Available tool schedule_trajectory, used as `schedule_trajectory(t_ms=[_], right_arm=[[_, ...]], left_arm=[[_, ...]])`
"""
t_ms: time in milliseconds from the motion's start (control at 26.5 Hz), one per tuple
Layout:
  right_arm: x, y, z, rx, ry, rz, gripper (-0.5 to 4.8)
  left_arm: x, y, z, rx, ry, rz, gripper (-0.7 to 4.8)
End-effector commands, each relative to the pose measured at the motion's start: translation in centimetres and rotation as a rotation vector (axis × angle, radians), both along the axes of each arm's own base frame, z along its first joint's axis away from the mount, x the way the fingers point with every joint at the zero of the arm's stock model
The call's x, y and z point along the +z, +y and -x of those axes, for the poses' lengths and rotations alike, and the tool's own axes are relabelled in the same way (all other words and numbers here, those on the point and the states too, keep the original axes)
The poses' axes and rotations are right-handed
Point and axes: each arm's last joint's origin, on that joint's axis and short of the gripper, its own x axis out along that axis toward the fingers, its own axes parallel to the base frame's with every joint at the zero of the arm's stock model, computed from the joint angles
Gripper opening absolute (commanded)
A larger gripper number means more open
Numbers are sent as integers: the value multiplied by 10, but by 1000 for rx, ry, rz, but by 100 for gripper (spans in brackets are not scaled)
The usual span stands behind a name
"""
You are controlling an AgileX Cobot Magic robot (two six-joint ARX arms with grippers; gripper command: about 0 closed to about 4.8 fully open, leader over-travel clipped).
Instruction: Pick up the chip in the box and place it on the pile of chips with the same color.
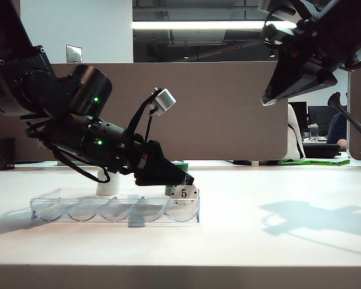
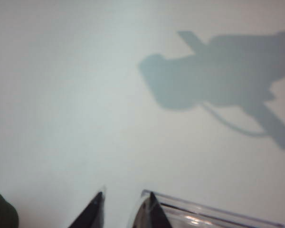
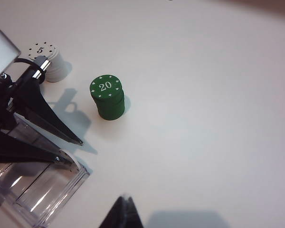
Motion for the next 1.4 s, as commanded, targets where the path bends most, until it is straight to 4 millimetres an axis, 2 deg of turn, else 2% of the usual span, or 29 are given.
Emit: schedule_trajectory(t_ms=[38,1397], right_arm=[[2,0,0,2,-15,-5,-6],[0,0,0,-5,-11,1,-6]], left_arm=[[1,0,0,-2,11,-1,119],[1,-1,1,-24,31,9,111]])
